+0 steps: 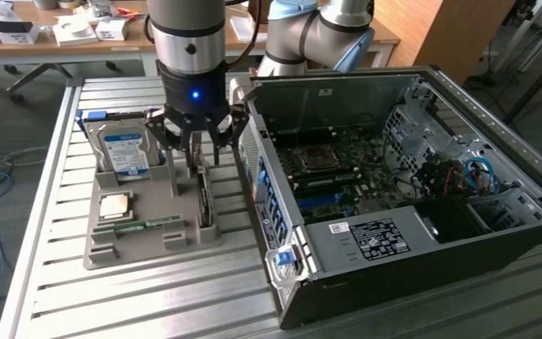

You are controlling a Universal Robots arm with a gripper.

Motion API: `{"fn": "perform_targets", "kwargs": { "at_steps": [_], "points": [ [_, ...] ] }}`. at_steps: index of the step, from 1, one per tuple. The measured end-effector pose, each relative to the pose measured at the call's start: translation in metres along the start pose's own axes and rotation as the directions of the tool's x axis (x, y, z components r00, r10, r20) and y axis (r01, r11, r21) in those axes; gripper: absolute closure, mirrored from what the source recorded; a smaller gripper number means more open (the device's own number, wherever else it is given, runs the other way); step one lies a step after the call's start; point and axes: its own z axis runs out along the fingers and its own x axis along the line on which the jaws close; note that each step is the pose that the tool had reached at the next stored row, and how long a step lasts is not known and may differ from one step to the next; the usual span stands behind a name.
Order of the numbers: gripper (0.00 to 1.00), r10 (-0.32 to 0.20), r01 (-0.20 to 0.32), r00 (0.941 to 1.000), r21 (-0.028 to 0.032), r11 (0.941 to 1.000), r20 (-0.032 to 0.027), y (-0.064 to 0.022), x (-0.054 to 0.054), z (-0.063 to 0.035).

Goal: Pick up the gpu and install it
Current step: 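Pick up the gpu and move the gpu toward the slot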

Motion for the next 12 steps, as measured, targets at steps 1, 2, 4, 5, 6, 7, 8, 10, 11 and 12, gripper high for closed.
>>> {"fn": "perform_targets", "kwargs": {
  "at_steps": [1, 2, 4, 5, 6, 7, 8, 10, 11, 12],
  "points": [
    [0.53, 0.0, 0.0, 1.0, -0.0002, 1.0, 0.0001, 0.0, 0.0, 0.0006],
    [0.53, 0.0, 0.0, 1.0, 0.0, 1.0, 0.0, -0.0001, 0.0, 0.0011],
    [0.53, 0.0, 0.0, 1.0, 0.0001, 1.0, -0.0001, -0.0001, 0.0, 0.0025],
    [0.53, 0.0, 0.0, 1.0, 0.0001, 1.0, -0.0002, -0.0002, 0.0, 0.0036],
    [0.53, 0.0, 0.0, 1.0, 0.0001, 1.0, -0.0001, -0.0003, 0.0, 0.0047],
    [0.53, 0.0, 0.0, 1.0, 0.0001, 1.0, -0.0002, -0.0003, 0.0, 0.006],
    [0.53, 0.0, 0.0, 1.0, 0.0001, 1.0, -0.0001, -0.0004, 0.0, 0.0074],
    [0.53, 0.0, 0.0, 1.0, 0.0001, 1.0, -0.0001, -0.0005, 0.0, 0.01],
    [0.53, 0.0, 0.0, 1.0, 0.0001, 1.0, -0.0002, -0.0006, 0.0, 0.0112],
    [0.53, 0.0, 0.0, 1.0, 0.0001, 1.0, -0.0001, -0.0006, 0.0, 0.0123]
  ]
}}
